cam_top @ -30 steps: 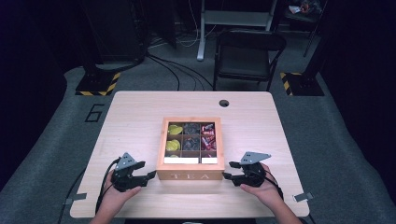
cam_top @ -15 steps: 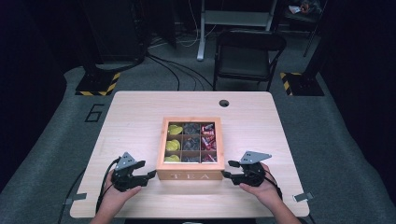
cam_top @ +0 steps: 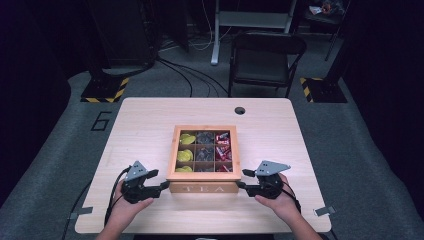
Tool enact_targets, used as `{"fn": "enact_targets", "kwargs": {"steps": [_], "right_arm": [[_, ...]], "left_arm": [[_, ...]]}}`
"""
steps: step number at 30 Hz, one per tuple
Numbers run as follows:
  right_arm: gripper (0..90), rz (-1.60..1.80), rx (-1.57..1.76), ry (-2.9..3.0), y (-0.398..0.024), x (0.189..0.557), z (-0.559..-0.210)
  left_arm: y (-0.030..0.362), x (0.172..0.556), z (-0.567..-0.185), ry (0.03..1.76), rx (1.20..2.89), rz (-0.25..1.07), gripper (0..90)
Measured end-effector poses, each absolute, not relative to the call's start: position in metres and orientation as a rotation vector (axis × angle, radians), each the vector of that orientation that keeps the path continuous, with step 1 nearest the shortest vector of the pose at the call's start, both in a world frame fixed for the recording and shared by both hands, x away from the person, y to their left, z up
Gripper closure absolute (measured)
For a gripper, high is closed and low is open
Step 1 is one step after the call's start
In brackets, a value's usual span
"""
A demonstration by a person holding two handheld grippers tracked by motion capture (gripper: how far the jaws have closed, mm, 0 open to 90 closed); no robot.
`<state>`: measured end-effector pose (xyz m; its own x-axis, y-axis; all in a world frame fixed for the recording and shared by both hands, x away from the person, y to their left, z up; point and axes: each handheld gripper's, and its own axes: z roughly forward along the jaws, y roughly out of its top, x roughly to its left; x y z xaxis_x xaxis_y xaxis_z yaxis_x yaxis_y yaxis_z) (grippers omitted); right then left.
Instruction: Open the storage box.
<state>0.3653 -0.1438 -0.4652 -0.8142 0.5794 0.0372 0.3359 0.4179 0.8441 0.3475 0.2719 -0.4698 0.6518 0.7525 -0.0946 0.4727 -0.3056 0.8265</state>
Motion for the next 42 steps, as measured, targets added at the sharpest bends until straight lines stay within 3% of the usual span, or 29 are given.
{"fn": "enact_targets", "kwargs": {"steps": [13,27,42], "right_arm": [[47.9,1.390,0.768,2.388,-0.142,0.367,-0.449],[37.4,1.396,0.736,2.325,-0.142,0.377,-0.428],[35.9,1.382,0.682,2.264,-0.137,0.397,-0.410]], "left_arm": [[0.265,0.354,-0.453,0.917,1.955,0.400,33.2],[0.261,0.366,-0.425,0.869,1.938,0.398,32.5],[0.261,0.379,-0.395,0.832,1.936,0.440,31.5]]}}
